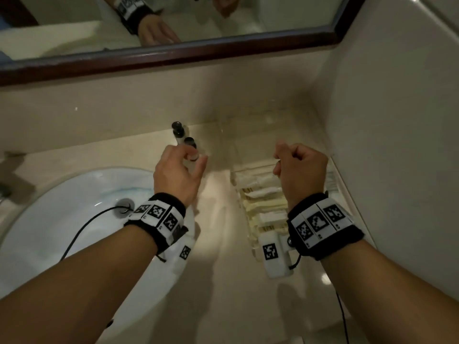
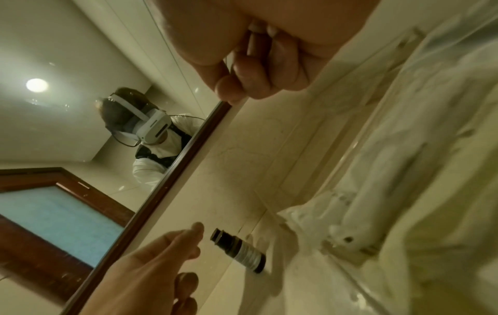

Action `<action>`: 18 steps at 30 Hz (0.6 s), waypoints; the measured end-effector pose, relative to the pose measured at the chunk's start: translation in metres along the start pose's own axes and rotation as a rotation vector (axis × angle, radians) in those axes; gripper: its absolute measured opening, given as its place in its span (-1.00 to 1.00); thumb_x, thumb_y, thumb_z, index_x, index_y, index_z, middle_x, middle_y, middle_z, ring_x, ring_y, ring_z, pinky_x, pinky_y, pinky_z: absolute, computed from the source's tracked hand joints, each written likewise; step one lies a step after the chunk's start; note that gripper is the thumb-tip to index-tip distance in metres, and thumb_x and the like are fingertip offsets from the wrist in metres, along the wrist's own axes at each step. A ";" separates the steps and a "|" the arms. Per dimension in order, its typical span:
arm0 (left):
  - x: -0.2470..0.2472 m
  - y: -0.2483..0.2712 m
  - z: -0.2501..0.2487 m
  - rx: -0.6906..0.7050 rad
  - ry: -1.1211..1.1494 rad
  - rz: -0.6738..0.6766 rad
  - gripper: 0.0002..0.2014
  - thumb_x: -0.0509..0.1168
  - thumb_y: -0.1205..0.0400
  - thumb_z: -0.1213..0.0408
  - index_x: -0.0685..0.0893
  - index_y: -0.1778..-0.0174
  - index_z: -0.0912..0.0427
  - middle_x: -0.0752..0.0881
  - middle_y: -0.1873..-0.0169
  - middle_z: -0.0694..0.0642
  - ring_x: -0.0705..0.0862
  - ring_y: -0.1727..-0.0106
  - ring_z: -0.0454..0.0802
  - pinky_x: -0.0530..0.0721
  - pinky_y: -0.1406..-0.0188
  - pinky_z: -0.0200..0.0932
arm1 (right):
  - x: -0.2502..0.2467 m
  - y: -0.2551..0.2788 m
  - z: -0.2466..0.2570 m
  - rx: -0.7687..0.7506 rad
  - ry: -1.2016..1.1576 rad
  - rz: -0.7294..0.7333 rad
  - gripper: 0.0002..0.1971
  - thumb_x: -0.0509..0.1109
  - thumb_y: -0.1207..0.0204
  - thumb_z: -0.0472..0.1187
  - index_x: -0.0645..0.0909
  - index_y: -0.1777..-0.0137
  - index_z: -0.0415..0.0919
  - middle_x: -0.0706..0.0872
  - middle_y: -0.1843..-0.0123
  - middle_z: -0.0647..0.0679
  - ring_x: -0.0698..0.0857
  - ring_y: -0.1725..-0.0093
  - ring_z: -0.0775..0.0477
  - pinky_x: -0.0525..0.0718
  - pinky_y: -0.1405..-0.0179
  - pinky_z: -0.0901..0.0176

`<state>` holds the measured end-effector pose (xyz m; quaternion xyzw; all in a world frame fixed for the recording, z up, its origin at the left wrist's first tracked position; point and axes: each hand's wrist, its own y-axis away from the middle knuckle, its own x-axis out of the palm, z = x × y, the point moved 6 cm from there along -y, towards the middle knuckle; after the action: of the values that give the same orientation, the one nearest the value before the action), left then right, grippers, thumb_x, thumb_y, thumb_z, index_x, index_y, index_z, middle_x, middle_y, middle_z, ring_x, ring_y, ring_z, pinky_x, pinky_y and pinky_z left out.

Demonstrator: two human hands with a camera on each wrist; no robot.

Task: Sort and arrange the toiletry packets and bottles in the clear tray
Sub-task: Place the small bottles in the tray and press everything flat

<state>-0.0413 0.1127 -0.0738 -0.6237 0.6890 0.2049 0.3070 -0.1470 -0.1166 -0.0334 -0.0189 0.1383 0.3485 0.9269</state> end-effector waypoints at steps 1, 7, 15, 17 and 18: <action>-0.006 -0.008 0.003 -0.016 0.008 -0.027 -0.78 0.39 -0.62 -0.02 0.69 -0.03 0.03 0.60 0.00 -0.05 0.66 0.16 0.00 0.70 0.06 -0.01 | 0.009 -0.001 0.002 0.000 -0.001 0.012 -0.65 0.43 -0.57 -0.12 0.68 0.41 -0.28 0.61 0.63 -0.02 0.54 0.63 0.10 0.66 0.35 0.22; -0.020 -0.045 0.017 -0.038 0.020 -0.035 -0.71 0.46 -0.56 -0.04 0.74 -0.13 -0.03 0.61 -0.15 -0.08 0.69 0.25 -0.06 0.73 0.01 -0.03 | 0.055 -0.009 0.012 0.000 0.006 0.071 -0.73 0.44 -0.56 -0.16 0.71 0.35 -0.24 0.62 0.60 -0.03 0.57 0.58 0.04 0.66 0.41 0.13; 0.005 -0.061 0.026 -0.093 -0.083 0.121 -0.63 0.49 -0.50 -0.07 0.74 -0.21 -0.11 0.72 -0.15 -0.03 0.74 0.01 0.01 0.68 -0.15 0.01 | 0.100 -0.019 0.017 -0.023 0.067 0.092 -0.74 0.45 -0.51 -0.08 0.69 0.36 -0.19 0.66 0.56 -0.15 0.60 0.53 -0.05 0.77 0.31 -0.15; 0.009 -0.063 0.029 -0.119 -0.081 0.165 -0.64 0.50 -0.50 -0.05 0.73 -0.21 -0.14 0.76 -0.14 -0.03 0.76 0.00 0.02 0.68 -0.15 -0.05 | 0.106 -0.022 0.017 -0.010 0.063 0.097 -0.76 0.46 -0.52 -0.08 0.70 0.32 -0.17 0.68 0.51 -0.21 0.62 0.53 -0.04 0.75 0.35 -0.10; 0.011 -0.064 0.031 -0.134 -0.082 0.182 -0.64 0.50 -0.50 -0.04 0.72 -0.21 -0.16 0.78 -0.13 -0.03 0.77 0.00 0.03 0.69 -0.13 -0.08 | 0.109 -0.022 0.017 -0.008 0.063 0.099 -0.77 0.46 -0.53 -0.06 0.71 0.31 -0.15 0.69 0.50 -0.20 0.63 0.52 -0.03 0.75 0.35 -0.08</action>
<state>0.0270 0.1160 -0.0973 -0.5689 0.7143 0.3028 0.2730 -0.0499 -0.0615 -0.0475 -0.0267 0.1670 0.3939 0.9035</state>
